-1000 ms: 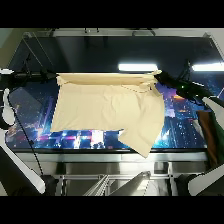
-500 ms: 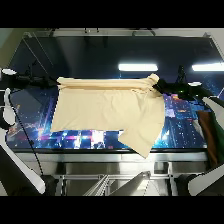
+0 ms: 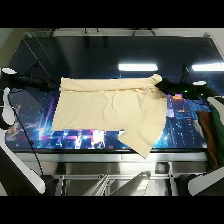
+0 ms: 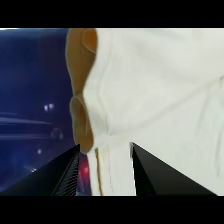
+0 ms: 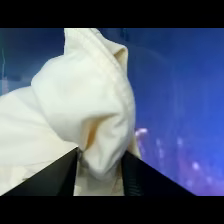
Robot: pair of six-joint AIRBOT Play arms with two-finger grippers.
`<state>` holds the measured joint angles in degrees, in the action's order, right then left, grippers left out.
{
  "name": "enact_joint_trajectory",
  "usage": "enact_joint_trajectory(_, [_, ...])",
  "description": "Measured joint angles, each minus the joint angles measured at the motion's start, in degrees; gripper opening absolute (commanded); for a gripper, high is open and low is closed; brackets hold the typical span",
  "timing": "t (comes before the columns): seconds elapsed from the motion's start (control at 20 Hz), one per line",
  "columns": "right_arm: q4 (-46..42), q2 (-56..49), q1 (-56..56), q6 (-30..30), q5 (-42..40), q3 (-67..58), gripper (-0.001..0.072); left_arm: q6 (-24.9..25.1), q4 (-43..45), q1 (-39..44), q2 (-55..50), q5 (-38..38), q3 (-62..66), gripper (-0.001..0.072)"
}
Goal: Fold the shirts.
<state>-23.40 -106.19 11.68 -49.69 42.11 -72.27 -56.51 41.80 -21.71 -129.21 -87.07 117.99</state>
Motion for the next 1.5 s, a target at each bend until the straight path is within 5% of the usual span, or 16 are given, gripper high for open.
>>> enact_joint_trajectory(0.2, [-4.8, 4.3, 6.8, -4.3, 11.4, 0.2, 0.0403, -2.5, -0.7, -2.8, 3.5, -6.3, -0.3, 0.0341])
enact_joint_trajectory(0.3, [-10.2, 6.8, 10.1, -8.1, 18.4, 2.0, 0.0362, -4.4, -0.8, -4.6, 6.0, -9.3, -3.3, 0.0245])
enact_joint_trajectory(0.45, [-17.5, 12.9, 13.6, -12.9, 25.4, 10.8, 0.0364, -5.9, 1.9, -6.7, 11.7, -11.2, -13.9, 0.0246])
enact_joint_trajectory(0.55, [-21.2, 17.7, 14.8, -16.1, 26.8, 18.5, 0.0466, -6.5, 6.1, -7.2, 15.9, -10.7, -23.1, 0.0247])
enact_joint_trajectory(0.75, [-23.6, 27.7, 15.1, -21.7, 25.5, 34.0, 0.0466, -7.5, 13.5, -6.9, 21.9, -7.8, -38.0, 0.0247])
enact_joint_trajectory(1.05, [-13.5, 31.1, 4.7, -22.2, 19.0, 45.0, 0.0451, -9.1, 16.1, -4.8, 24.5, -5.4, -46.7, 0.0247])
enact_joint_trajectory(1.15, [-10.4, 30.8, 0.3, -21.0, 15.7, 46.1, 0.0273, -9.5, 16.3, -3.2, 24.8, -3.7, -47.6, 0.0247])
enact_joint_trajectory(1.5, [-4.9, 30.5, -4.7, -17.1, 12.0, 47.1, 0.0263, -9.8, 16.1, 2.5, 25.0, 0.7, -47.2, 0.0247])
